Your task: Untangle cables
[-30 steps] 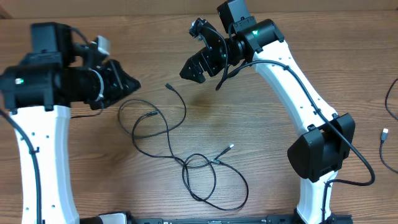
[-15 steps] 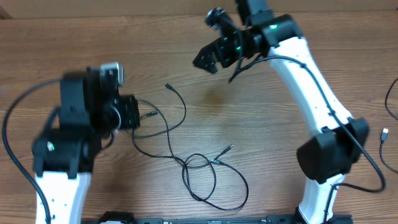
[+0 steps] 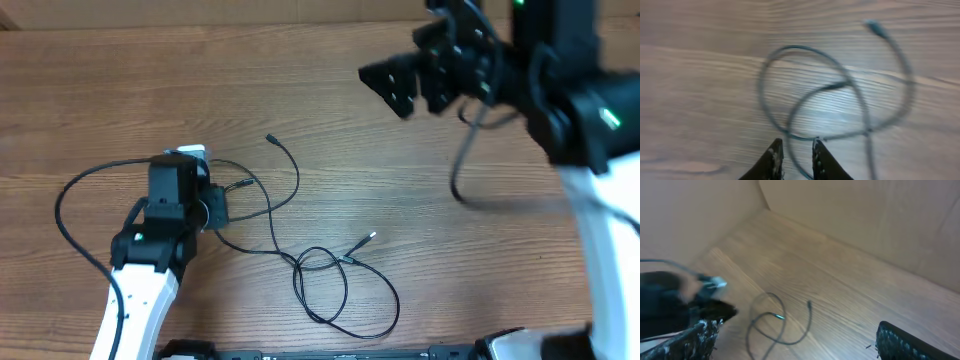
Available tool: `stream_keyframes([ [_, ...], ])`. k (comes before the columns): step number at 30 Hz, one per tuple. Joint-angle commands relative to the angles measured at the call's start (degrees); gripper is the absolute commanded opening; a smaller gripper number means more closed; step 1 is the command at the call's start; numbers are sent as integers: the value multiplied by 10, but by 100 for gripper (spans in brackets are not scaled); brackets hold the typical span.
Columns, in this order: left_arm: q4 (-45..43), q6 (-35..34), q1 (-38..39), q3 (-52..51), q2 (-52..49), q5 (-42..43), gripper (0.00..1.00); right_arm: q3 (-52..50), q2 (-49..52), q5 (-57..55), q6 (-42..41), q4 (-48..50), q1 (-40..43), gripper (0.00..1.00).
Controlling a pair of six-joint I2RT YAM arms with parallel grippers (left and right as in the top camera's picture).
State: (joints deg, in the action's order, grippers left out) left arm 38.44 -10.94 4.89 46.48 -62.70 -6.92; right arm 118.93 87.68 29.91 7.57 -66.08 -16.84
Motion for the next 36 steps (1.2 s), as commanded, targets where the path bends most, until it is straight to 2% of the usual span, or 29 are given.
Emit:
stream_keyframes([
  [1,-6,-93,-11,-3,-42,-142,22,10,-70,15,-21,-16,-19,100],
  [10,-42,-105,-87,-3,-173,-69,22,10,-200,19,-47,-28,-66,100],
  [15,-73,-105,-95,-3,-229,-32,24,10,-235,26,-48,-42,-80,100],
  [20,-138,-35,-95,-3,-261,61,29,10,-228,43,-46,-82,-80,100],
  [22,-155,-28,-95,-3,-262,81,31,10,-218,43,-46,-96,-80,100],
  [25,-174,-28,-95,-3,-262,75,31,10,-203,45,-45,-113,-80,100],
  [28,-177,-30,-95,-3,-262,48,25,10,-193,75,-45,-116,-80,100],
  [36,-179,-35,-95,-3,-263,35,33,10,-193,90,-42,-116,-80,100],
])
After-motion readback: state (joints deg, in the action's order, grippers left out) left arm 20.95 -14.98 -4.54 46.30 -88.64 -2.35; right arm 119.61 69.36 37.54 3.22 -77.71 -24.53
